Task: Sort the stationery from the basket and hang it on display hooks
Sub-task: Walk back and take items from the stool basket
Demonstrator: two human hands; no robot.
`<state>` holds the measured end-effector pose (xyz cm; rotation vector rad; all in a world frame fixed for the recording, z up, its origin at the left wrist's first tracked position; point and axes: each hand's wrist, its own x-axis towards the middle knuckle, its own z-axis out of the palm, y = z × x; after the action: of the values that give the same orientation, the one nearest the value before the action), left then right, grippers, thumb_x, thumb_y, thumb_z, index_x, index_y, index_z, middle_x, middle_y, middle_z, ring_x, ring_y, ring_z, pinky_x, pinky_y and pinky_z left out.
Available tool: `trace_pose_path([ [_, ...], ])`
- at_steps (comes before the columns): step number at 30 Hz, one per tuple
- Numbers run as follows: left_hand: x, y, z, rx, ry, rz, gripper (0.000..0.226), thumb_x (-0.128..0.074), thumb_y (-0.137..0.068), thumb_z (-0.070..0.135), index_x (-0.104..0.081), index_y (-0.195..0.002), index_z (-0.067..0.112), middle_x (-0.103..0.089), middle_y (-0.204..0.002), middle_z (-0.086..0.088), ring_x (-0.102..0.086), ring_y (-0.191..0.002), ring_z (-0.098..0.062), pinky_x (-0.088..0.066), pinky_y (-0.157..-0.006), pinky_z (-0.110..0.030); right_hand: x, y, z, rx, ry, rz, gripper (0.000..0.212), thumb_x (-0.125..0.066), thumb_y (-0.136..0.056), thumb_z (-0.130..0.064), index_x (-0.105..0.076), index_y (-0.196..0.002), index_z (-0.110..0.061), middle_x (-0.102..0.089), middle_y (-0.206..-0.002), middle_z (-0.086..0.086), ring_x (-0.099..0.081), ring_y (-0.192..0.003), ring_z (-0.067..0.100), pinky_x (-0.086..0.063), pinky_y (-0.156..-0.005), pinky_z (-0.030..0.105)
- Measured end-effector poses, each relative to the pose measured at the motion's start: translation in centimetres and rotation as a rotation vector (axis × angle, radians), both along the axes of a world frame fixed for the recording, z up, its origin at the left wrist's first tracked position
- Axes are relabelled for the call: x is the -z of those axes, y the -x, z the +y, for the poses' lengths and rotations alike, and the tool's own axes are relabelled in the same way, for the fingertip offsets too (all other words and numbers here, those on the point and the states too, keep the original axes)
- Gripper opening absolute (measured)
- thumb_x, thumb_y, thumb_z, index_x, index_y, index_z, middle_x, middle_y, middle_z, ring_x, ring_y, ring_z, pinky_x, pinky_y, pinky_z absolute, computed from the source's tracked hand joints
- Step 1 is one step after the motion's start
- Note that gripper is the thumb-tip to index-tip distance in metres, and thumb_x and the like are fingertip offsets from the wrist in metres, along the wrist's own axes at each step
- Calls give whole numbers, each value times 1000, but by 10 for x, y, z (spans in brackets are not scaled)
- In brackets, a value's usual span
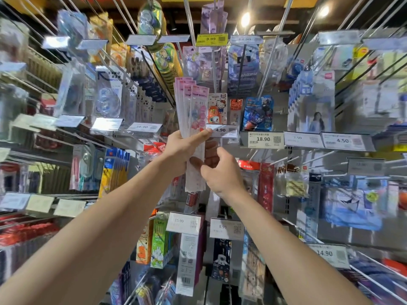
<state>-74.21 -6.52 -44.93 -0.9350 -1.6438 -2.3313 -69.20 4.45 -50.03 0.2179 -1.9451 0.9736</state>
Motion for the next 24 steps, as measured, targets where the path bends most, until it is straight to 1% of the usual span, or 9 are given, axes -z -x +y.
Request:
trace_pose_path([
  [3,-2,-4,1,-53,8,-3,59,-92,-70,49,-73,-110,10,-78,-102,-12,-75,-100,-34,-59,-93,-56,-4,5,-3,18,50,-6,31,-78,-85,-42,-62,-86,-17,-68,-74,-2,-61,-66,20,-48,-58,35],
  [6,-7,-10,-4,-150,108,-29,80,-68,-68,81,-62,-108,11,-64,-92,-3,-60,-93,-22,-52,-85,-39,-4,5,-2,-14,85,-7,23,-77,-88,-33,-65,-82,-14,-69,-73,1,-60,-65,21,-51,-62,37],
  [8,-8,-10,-5,-201,137,-32,70,-54,-84,78,-58,-106,11,-59,-97,-6,-55,-93,-22,-49,-83,-36,0,4,3,-70,132,11,21,-74,-92,-22,-62,-78,-11,-65,-65,-1,-53,-58,14,-46,-56,34],
  [11,-6,-11,-4,-168,117,-43,68,-53,-89,74,-55,-116,11,-57,-117,-5,-51,-111,-23,-42,-101,-42,12,-5,15,-188,228,9,33,-65,-98,-12,-47,-71,-14,-48,-50,-8,-41,-48,9,-36,-50,33],
  [14,-5,-10,-5,-86,95,-58,87,-57,-81,82,-55,-130,10,-56,-135,-2,-49,-128,-24,-36,-114,-49,38,-25,25,-323,302,-91,10,-60,-101,-10,-64,-94,-16,-75,-89,2,-70,-81,18,-59,-70,32],
  [16,-6,-11,-5,-95,77,-54,82,-56,-87,75,-52,-135,8,-53,-133,0,-46,-132,-23,-35,-115,-51,63,-38,32,-322,297,-216,14,-58,-103,-10,-64,-113,-18,-76,-107,0,-73,-99,14,-58,-77,25],
  [18,-7,-11,-5,-84,89,-67,79,-54,-91,71,-46,-139,8,-48,-133,0,-42,-134,-24,-31,-117,-53,84,-45,41,-204,245,-339,15,-57,-104,-17,-62,-116,-25,-75,-111,-5,-72,-101,12,-59,-84,28],
  [21,-7,-8,-3,-62,79,-75,73,-55,-91,70,-48,-132,10,-49,-143,-7,-41,-141,-32,-29,-118,-57,99,-48,50,-47,146,-494,12,-55,-104,-27,-59,-113,-21,-71,-115,6,-67,-106,18,-53,-99,47],
  [24,-7,-9,-3,-58,72,-68,61,-53,-95,66,-50,-126,14,-50,-136,-7,-40,-142,-31,-27,-119,-55,97,-50,44,47,54,-513,25,-53,-103,-32,-55,-112,-9,-66,-115,18,-66,-101,29,-51,-96,51],
])
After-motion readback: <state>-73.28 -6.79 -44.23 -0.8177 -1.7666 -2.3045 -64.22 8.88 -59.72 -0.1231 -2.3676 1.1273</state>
